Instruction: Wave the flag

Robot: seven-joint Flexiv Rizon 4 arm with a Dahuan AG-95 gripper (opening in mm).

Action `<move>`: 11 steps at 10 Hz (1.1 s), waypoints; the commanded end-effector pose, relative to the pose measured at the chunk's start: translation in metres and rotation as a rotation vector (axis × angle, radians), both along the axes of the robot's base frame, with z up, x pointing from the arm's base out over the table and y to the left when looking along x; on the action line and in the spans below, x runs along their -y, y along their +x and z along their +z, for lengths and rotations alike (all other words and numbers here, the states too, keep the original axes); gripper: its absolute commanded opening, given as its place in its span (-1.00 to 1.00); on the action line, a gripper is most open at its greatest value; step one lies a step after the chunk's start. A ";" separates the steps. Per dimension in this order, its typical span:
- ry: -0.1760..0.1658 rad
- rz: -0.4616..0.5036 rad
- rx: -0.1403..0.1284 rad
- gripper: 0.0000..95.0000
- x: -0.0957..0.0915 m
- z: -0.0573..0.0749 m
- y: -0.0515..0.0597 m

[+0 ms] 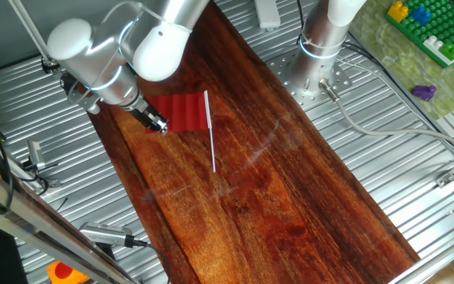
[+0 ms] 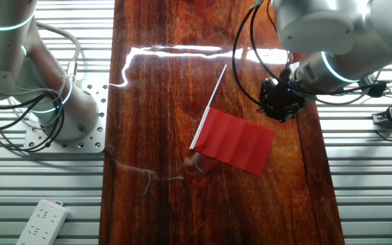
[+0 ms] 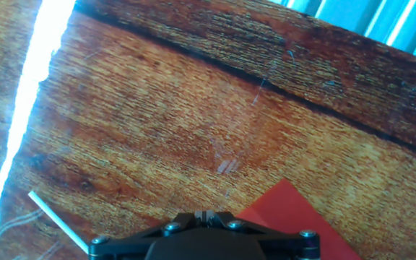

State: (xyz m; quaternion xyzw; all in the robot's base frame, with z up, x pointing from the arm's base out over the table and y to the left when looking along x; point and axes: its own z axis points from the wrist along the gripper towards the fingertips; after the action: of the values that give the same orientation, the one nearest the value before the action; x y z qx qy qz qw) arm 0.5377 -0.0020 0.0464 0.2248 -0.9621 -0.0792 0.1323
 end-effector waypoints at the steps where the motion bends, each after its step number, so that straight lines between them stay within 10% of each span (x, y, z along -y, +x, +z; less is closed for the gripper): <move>1: -0.028 0.017 -0.003 -1.00 -0.014 0.004 0.000; 10: -0.029 0.074 -0.029 -1.00 -0.087 -0.003 -0.051; 11: -0.025 0.103 -0.033 -0.60 -0.089 -0.004 -0.059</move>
State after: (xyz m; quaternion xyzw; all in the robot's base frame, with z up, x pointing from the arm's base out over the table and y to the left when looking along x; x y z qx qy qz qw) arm 0.4813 0.0864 0.0423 0.2663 -0.9491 -0.0640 0.1558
